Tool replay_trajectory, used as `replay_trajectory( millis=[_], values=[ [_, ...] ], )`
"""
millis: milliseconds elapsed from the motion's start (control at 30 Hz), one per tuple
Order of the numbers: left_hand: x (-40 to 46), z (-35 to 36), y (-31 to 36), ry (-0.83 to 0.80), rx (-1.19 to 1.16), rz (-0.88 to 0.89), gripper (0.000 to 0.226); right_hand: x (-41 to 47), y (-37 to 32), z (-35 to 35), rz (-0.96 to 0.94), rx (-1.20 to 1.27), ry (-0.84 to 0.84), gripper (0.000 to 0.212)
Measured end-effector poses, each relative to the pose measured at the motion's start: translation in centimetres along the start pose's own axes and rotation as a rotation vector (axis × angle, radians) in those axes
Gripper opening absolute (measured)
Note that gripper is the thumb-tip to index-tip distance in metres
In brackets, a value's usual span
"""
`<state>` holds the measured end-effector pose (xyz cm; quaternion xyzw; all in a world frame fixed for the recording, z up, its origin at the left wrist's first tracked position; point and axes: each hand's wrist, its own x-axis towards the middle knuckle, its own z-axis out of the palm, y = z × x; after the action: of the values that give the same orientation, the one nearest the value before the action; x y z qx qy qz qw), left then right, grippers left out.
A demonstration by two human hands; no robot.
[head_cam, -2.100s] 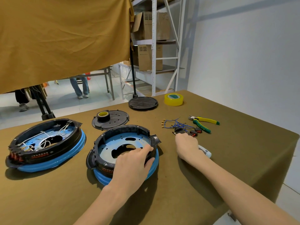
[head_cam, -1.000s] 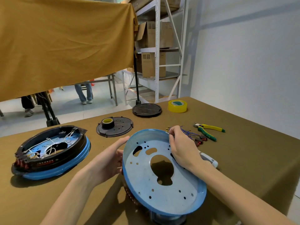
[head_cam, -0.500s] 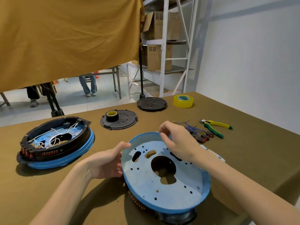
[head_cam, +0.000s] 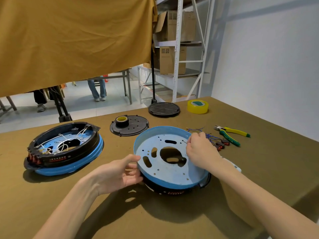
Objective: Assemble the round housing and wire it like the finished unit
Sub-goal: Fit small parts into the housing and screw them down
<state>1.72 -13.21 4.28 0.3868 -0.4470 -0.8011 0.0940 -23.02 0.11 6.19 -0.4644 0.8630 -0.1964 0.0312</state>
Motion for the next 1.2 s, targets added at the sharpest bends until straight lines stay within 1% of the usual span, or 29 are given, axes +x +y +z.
replay_trajectory(
  millis=[100,167,200,267,300,333,367,467,500,567,700,800,867,1067,1200],
  values=[
    [-0.2,0.1,-0.3,-0.041,0.184,-0.067,0.085,0.2,0.7,0.1,-0.027,0.019,-0.031,0.015],
    [-0.2,-0.2,-0.2,-0.080,0.210,-0.084,0.084,0.2,1.2,0.0,-0.065,0.017,-0.033,0.016],
    [-0.3,-0.3,-0.2,-0.100,0.207,-0.092,0.084,0.2,1.4,-0.1,-0.079,-0.004,0.019,0.016],
    [-0.2,-0.3,-0.2,-0.125,0.234,-0.098,0.088,0.1,1.2,-0.3,-0.158,-0.046,0.196,0.014],
    [-0.1,-0.2,-0.3,-0.128,0.259,-0.098,0.089,-0.1,0.7,-0.5,-0.221,-0.002,0.256,0.012],
    [0.1,0.0,-0.4,-0.126,0.280,-0.097,0.088,-0.3,-0.1,-0.8,-0.283,0.078,0.260,0.011],
    [0.2,0.2,-0.6,-0.117,0.290,-0.093,0.086,-0.6,-0.9,-1.0,-0.337,0.171,0.207,0.010],
    [0.7,0.6,-1.1,-0.088,0.295,-0.080,0.083,-1.0,-3.4,-1.3,-0.453,0.368,-0.106,0.011],
    [0.9,0.5,-1.3,-0.083,0.300,-0.075,0.083,-1.2,-4.1,-1.2,-0.479,0.398,-0.177,0.011],
    [1.2,0.4,-1.4,-0.077,0.309,-0.064,0.086,-1.5,-5.0,-0.7,-0.520,0.432,-0.236,0.012],
    [1.6,0.0,-1.6,-0.087,0.316,-0.046,0.090,-2.0,-5.5,0.4,-0.591,0.434,-0.243,0.016],
    [1.8,-0.2,-1.7,-0.097,0.324,-0.041,0.091,-1.9,-5.6,1.1,-0.606,0.457,-0.248,0.014],
    [1.9,-0.3,-1.8,-0.101,0.320,-0.040,0.091,-1.8,-5.6,1.4,-0.609,0.471,-0.236,0.013],
    [2.0,-0.4,-1.8,-0.102,0.309,-0.035,0.093,-1.5,-6.0,1.7,-0.662,0.440,-0.186,0.019],
    [1.9,-0.4,-1.8,-0.104,0.314,-0.037,0.093,-1.6,-5.8,1.9,-0.683,0.415,-0.186,0.015]
  ],
)
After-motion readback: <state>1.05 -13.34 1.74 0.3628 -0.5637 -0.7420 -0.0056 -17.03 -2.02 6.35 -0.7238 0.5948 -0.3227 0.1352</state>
